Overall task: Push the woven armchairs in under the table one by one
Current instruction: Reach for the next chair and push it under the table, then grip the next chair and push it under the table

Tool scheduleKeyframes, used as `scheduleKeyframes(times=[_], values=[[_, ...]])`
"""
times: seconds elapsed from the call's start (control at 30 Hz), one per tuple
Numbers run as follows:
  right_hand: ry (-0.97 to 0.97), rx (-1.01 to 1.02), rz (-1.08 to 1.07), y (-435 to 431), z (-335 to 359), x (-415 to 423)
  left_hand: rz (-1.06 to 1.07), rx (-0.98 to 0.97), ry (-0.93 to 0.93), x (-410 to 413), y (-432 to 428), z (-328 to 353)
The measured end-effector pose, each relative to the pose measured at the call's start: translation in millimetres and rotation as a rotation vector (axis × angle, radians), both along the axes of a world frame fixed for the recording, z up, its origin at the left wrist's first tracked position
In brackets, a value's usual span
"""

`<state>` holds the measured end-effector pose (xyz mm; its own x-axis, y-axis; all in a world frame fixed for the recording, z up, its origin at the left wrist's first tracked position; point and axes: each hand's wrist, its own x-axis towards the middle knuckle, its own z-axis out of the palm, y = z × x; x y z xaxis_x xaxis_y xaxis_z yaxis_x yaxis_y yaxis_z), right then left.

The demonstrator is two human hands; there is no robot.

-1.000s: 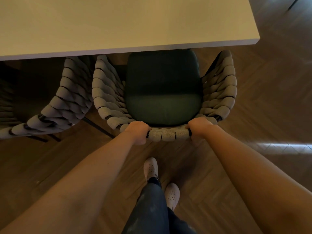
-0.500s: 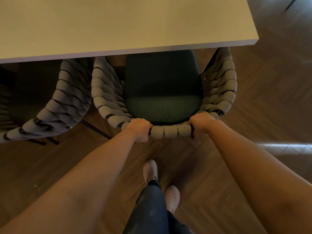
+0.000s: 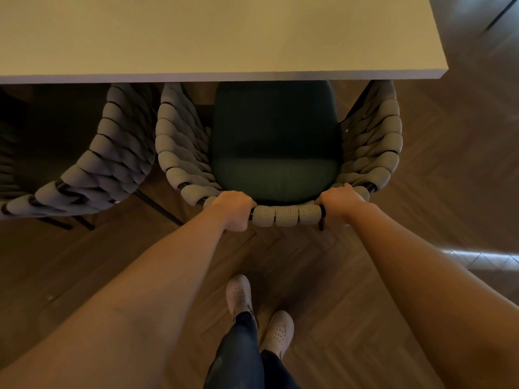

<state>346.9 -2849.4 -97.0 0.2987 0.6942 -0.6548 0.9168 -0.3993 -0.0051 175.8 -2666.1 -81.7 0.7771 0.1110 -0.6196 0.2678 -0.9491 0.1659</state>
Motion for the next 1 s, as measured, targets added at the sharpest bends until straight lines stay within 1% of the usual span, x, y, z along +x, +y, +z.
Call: scheduleKeyframes(times=[0.1,0.23,0.27,0.33,0.43,0.53,0.63,0.7,0.8,0.87,1.0], values=[[-0.038,0.033,-0.024,-0.9,-4.5,-8.0,0.017,0.018,-0.012,-8.0,-1.0,-0.5],[-0.142,0.046,-0.062,-3.1,-6.5,-18.2,0.031,0.099,0.006,-10.0,-5.6,-3.9],[-0.166,0.056,-0.072,-4.1,-7.0,-22.8,0.033,0.119,-0.022,-13.5,-6.4,-5.5],[-0.180,0.097,-0.098,-4.2,-5.4,-35.4,0.022,0.165,-0.142,-29.2,-7.1,-9.5],[-0.089,0.171,-0.133,11.2,5.1,-65.1,-0.029,0.184,-0.303,-69.2,3.6,-12.1],[-0.026,0.261,-0.111,47.9,12.2,-117.0,-0.007,0.225,-0.369,-119.4,25.1,-9.1],[0.004,0.378,-0.122,89.2,14.8,-174.9,0.082,0.257,-0.358,-172.6,54.1,-6.0],[-0.011,0.440,-0.127,116.6,17.9,-208.1,0.138,0.282,-0.311,-209.4,81.6,-2.8],[-0.028,0.463,-0.082,166.5,22.8,-256.1,0.220,0.317,-0.214,-270.2,136.8,4.8],[-0.022,0.469,-0.052,201.9,25.3,-284.6,0.273,0.346,-0.184,-308.2,173.7,6.6],[0.000,0.488,-0.077,266.7,28.9,-332.7,0.354,0.359,-0.125,-366.5,231.9,11.2]])
